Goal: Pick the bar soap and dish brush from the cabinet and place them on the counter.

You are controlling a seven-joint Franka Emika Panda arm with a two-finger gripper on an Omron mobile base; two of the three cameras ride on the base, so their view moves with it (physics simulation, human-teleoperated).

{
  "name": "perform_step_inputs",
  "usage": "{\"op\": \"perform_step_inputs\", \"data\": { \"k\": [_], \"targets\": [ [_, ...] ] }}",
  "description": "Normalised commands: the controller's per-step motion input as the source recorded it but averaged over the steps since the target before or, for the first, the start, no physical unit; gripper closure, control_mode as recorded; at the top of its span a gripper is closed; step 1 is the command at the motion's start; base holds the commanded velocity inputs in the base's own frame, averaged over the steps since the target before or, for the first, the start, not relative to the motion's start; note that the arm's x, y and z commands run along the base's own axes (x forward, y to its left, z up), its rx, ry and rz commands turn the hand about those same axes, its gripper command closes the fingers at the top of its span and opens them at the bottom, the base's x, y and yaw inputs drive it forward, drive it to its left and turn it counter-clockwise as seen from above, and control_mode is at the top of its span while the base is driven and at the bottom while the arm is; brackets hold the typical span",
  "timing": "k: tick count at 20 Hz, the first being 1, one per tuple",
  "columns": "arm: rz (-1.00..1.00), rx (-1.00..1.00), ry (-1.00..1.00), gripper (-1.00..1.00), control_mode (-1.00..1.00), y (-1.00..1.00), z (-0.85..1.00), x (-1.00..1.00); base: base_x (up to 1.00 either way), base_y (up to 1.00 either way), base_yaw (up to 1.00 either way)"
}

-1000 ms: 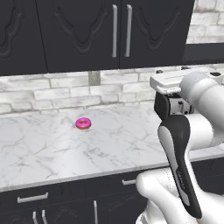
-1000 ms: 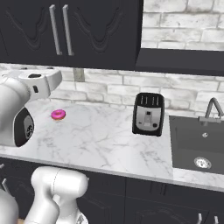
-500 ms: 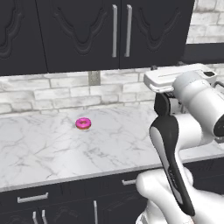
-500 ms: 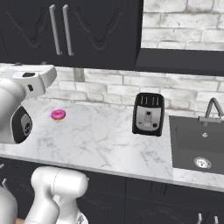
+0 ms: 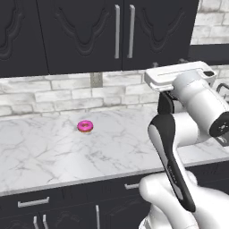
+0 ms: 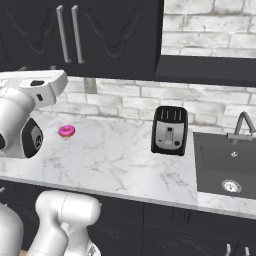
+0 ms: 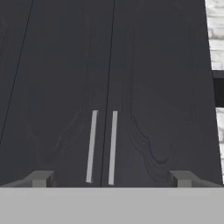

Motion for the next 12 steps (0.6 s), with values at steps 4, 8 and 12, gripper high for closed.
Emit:
{"op": "perform_step_inputs", "data": {
  "k": [4,8,12],
  "targets": [
    [0.00,0.00,0.00,-1.00,-1.00,0.00,0.00,0.30,0.00,0.00,0.00],
    [0.00,0.00,0.00,-1.00,-1.00,0.00,0.00,0.30,0.00,0.00,0.00],
    [0.00,0.00,0.00,-1.00,-1.00,0.00,0.00,0.25,0.00,0.00,0.00]
  ]
}}
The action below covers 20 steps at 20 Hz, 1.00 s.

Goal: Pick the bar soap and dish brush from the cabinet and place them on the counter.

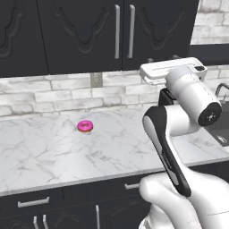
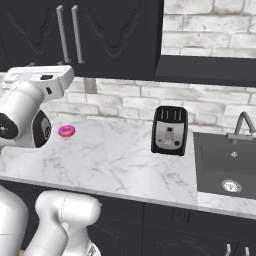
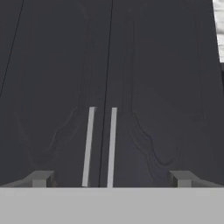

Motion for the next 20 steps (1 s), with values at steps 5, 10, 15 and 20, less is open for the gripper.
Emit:
{"op": "perform_step_inputs", "data": {
  "k": [5,10,15,20],
  "targets": [
    [0.00,0.00,0.00,-1.00,-1.00,0.00,0.00,0.32,0.00,0.00,0.00],
    [0.00,0.00,0.00,-1.00,-1.00,0.00,0.00,0.33,0.00,0.00,0.00],
    [0.00,0.00,0.00,-1.00,-1.00,0.00,0.00,0.33,0.00,0.00,0.00],
    [0.00,0.00,0.00,-1.00,-1.00,0.00,0.00,0.34,0.00,0.00,0.00]
  ]
}}
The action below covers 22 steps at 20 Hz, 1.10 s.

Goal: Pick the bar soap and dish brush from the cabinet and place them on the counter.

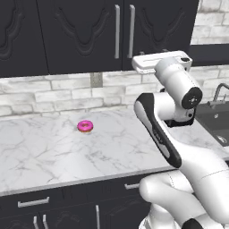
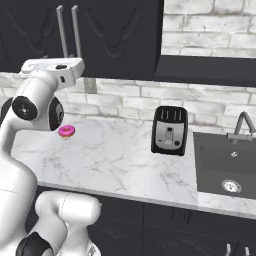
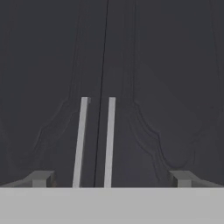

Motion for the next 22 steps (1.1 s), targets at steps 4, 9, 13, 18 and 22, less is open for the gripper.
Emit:
{"op": "perform_step_inputs", "data": {
  "k": [4,9,13,18,22],
  "targets": [
    [0.00,0.00,0.00,-1.00,-1.00,0.00,0.00,0.31,0.00,0.00,0.00],
    [0.00,0.00,0.00,-1.00,-1.00,0.00,0.00,0.32,0.00,0.00,0.00],
    [0.00,0.00,0.01,-1.00,-1.00,0.02,0.00,0.36,0.00,0.00,0.00],
    [0.00,0.00,0.01,-1.00,-1.00,0.13,0.00,0.34,0.00,0.00,0.00],
    [0.00,0.00,0.00,-1.00,-1.00,0.12,-0.01,0.30,0.00,0.00,0.00]
  ]
}}
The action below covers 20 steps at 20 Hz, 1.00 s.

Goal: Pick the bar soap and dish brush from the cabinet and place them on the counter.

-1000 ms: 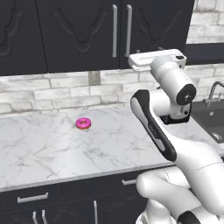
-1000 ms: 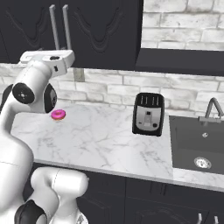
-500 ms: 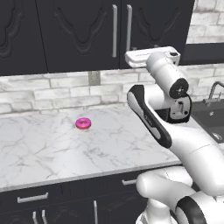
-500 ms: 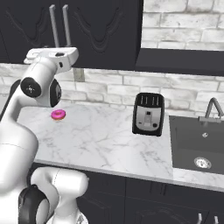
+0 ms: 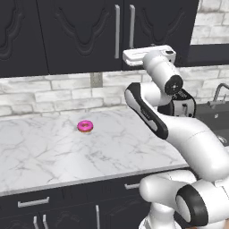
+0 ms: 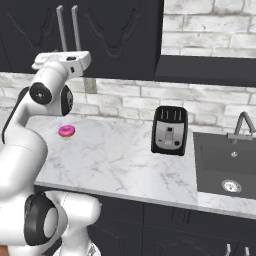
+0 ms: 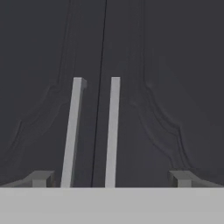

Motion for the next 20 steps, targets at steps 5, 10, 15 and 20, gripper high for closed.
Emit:
{"op": "perform_step_inputs", "data": {
  "k": [5,10,15,20],
  "targets": [
    [0.00,0.00,0.00,-1.00,-1.00,0.07,0.00,0.32,0.00,0.00,0.00],
    [0.00,0.00,0.00,-1.00,-1.00,0.04,0.00,0.36,0.00,0.00,0.00],
    [0.00,0.00,0.00,-1.00,-1.00,0.03,0.00,0.34,0.00,0.00,0.00],
    [0.00,0.00,0.00,-1.00,-1.00,0.06,0.00,0.31,0.00,0.00,0.00]
  ]
}}
